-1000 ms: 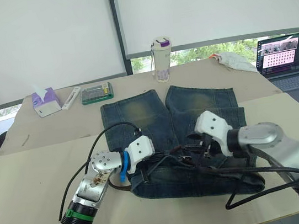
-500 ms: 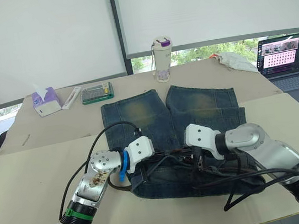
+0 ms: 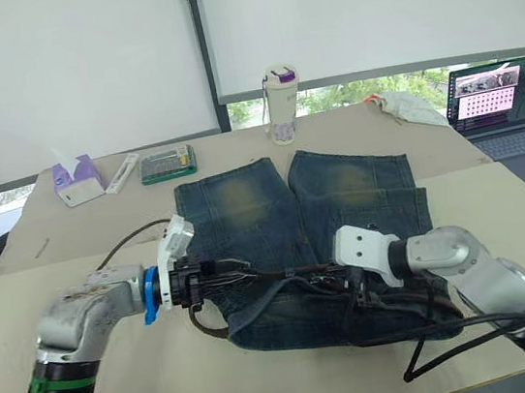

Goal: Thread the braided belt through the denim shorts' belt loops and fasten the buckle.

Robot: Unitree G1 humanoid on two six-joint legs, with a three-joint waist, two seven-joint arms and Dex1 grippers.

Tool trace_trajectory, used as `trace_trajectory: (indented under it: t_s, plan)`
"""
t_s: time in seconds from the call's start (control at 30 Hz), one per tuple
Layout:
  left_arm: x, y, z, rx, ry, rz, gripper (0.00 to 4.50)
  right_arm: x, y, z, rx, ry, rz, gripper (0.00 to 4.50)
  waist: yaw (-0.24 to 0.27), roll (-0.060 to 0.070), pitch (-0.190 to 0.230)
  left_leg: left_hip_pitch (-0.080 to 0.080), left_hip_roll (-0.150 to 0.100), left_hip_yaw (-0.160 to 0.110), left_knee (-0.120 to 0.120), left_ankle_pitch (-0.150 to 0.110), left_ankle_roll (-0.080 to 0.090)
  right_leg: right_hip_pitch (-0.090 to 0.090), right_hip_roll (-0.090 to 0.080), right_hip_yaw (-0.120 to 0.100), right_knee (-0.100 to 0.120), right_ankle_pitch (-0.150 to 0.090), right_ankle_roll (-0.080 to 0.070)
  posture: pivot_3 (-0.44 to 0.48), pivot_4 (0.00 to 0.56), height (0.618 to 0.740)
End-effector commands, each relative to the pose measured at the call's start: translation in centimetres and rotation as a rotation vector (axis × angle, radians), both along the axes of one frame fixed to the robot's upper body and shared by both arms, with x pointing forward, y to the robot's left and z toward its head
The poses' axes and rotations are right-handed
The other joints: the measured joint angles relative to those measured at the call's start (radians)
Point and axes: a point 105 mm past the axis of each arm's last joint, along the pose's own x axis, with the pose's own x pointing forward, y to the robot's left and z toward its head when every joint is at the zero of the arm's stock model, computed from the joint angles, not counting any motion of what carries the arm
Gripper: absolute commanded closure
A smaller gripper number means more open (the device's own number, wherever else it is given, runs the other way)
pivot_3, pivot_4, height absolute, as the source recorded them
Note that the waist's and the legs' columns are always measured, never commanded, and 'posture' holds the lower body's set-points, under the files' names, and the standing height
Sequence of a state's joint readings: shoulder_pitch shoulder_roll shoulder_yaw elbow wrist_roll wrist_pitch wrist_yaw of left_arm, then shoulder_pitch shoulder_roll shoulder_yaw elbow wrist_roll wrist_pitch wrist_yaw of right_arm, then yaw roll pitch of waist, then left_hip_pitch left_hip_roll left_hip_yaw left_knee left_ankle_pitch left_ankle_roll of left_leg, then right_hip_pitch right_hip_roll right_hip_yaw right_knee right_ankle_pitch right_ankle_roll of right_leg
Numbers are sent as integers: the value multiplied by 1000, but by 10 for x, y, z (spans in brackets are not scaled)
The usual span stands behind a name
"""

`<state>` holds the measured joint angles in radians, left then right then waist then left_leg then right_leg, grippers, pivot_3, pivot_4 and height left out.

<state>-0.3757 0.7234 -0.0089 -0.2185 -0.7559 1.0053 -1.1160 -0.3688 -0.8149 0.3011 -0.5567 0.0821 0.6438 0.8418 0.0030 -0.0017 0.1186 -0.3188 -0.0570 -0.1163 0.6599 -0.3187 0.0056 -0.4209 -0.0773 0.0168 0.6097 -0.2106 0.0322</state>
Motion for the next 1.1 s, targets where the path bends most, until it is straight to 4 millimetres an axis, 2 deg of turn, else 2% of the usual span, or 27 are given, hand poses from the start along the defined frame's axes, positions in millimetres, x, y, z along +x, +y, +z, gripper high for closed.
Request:
trace_trajectory:
  t_s: [0.03, 0.07, 0.17, 0.27, 0.33, 0.43, 0.53, 0.6, 0.63, 0.7, 0.77, 0.8, 0.83, 0.87, 0.9, 0.97, 1.03, 1.1]
  plan:
    - [-10, -4, -35, 180, -2, -29, 4091, -4, -2, 21, 11, -94, -2, 4500, 0, 0, 0, 0, 0, 0, 0, 0, 0, 0, 0, 1, 0, 0, 0, 0, 150, 740]
    - [-12, -1, -52, 257, -1, -26, 4429, -4, -6, 24, 8, -109, -20, 4500, 0, 0, 0, 0, 0, 0, -1, 0, -1, 0, 0, 1, 0, 0, 0, 0, 150, 740]
    - [-19, 9, -85, 427, -62, -61, 4469, -3, -25, 35, -31, -159, -104, 4500, 7, 0, 0, 0, 0, 1, -1, 0, -1, -1, 0, 3, -1, 0, -1, 0, 150, 740]
    - [-20, 28, -110, 560, -68, -38, 4469, 2, -72, 54, -114, -248, -309, 4500, 19, 3, -1, 0, 0, 0, -1, 0, -1, 1, -1, 2, -3, 0, -1, 0, 150, 740]
    - [-18, 34, -116, 591, -82, -18, 4469, 0, -102, 63, -179, -286, -429, 4500, 20, 3, -2, 1, 0, 2, -1, -1, 0, 4, -1, 2, -3, 0, 0, 0, 150, 740]
    - [-18, 36, -118, 599, -133, -24, 4469, -6, -137, 72, -271, -326, -552, 4500, 21, 5, -3, 1, 0, 7, -1, -1, 1, 5, -1, 2, -3, -1, 0, 0, 150, 740]
    - [-14, 24, -103, 492, -217, -18, 4469, -11, -163, 83, -345, -379, -647, 4500, 22, 6, -2, 1, 0, 8, -1, -2, 2, 11, -2, 1, -6, -1, 2, 0, 150, 740]
    - [-15, 18, -92, 421, -258, -34, 4469, -13, -161, 82, -333, -379, -638, 4500, 17, 6, -1, 1, 1, 8, -1, -2, 3, 12, -2, 1, -6, -2, 2, 0, 150, 740]
    - [-18, 15, -83, 361, -227, -38, 4469, -14, -155, 81, -287, -364, -629, 4500, 13, 5, 0, 1, 1, 8, -1, -2, 3, 12, -1, 1, -6, -2, 2, 0, 150, 740]
    - [-20, 12, -65, 273, -200, -46, 4469, -16, -151, 75, -312, -351, -601, 4500, 8, 4, 1, 1, 2, 8, -1, -2, 3, 12, 0, 0, -6, -2, 2, 0, 150, 740]
    - [-16, 7, -21, 16, -21, 11, 4469, -19, -143, 72, -243, -320, -582, 4500, 7, 2, 2, 1, 2, 7, -1, -2, 3, 10, 0, 0, -5, -2, 2, 0, 150, 740]
    - [-11, 8, 12, -162, 72, 25, 4469, -21, -131, 71, -165, -294, -550, 4500, 9, -1, 4, 1, 2, 7, 0, -2, 3, 8, 0, -1, -4, -2, 2, 0, 150, 740]
    - [-11, 9, 35, -279, 129, 12, 4469, -23, -123, 71, -114, -276, -524, 4500, 10, -4, 5, 1, 2, 6, 1, -2, 3, 7, 0, -2, -3, -2, 2, 0, 150, 740]
    - [-2, 15, 59, -389, 136, 36, 4469, -28, -111, 68, -71, -244, -471, 4500, 8, -5, 6, 0, 2, 5, 2, -2, 3, 7, 0, -3, -2, -2, 2, 0, 150, 740]
    - [9, 20, 75, -462, 127, 75, 4469, -32, -102, 64, -53, -217, -421, 4500, 8, -4, 5, 1, 2, 3, 2, -2, 3, 7, 0, -3, -2, -2, 2, 0, 150, 740]
    - [27, 26, 90, -537, 125, 161, 4469, -39, -90, 58, -37, -173, -354, 4500, 5, -2, 4, 3, 1, 0, 2, -3, 5, 8, -1, -2, -1, -3, 3, 0, 150, 740]
    - [35, 20, 95, -557, 139, 180, 4469, -44, -81, 53, -22, -146, -303, 4500, 4, -1, 3, 6, 0, -1, 1, -3, 5, 10, -1, 0, -1, -3, 3, 0, 150, 740]
    - [48, 7, 81, -504, 133, 257, 4469, -50, -66, 49, 30, -105, -242, 4500, 4, -1, 3, 7, 0, 0, 0, -2, 1, 10, -2, 2, -1, -3, 3, 0, 150, 740]
